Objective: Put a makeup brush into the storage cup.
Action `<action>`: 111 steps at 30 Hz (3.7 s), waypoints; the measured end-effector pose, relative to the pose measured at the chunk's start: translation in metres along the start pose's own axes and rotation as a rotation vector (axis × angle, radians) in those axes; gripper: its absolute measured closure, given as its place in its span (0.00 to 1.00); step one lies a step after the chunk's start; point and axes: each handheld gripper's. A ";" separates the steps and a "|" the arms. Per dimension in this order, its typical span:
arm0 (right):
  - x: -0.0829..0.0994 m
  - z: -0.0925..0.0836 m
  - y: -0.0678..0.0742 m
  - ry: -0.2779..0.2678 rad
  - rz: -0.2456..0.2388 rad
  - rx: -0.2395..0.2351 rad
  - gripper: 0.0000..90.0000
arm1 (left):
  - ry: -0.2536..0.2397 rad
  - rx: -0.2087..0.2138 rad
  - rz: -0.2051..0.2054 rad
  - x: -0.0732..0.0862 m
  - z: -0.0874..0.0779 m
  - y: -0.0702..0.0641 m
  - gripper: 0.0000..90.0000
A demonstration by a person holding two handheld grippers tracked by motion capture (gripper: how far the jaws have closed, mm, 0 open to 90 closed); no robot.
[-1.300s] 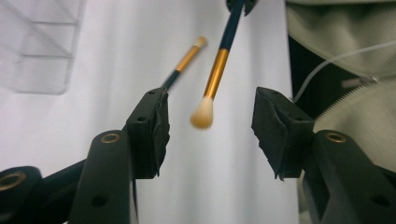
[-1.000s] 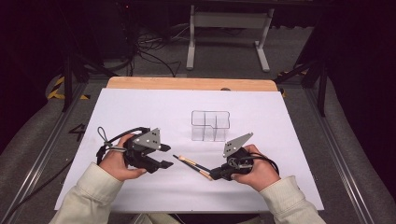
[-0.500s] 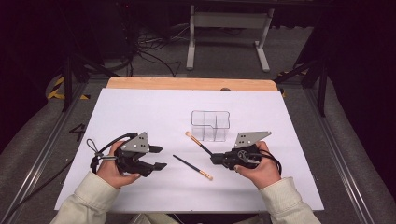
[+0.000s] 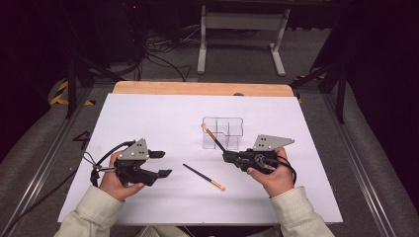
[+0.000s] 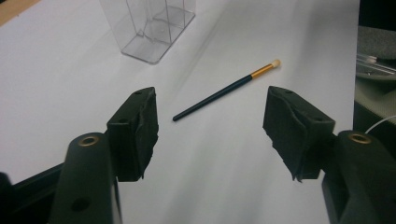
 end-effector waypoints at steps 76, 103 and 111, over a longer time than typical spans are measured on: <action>-0.014 0.067 -0.047 -0.337 -0.008 0.303 0.94 | -0.145 -0.123 -0.099 0.038 -0.015 -0.006 0.00; 0.008 0.084 -0.059 -0.277 0.045 0.332 0.94 | -0.127 -0.118 -0.080 0.038 -0.012 -0.009 0.01; 0.013 0.084 -0.059 -0.256 0.046 0.341 0.94 | -0.124 -0.117 -0.078 0.038 -0.013 -0.009 0.01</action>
Point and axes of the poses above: each handheld gripper's, and its own axes: z roughly forward along the jaws, x roughly out of its underside, y roughly to its left, and after that the axes turned 9 degrees about x, right-handed
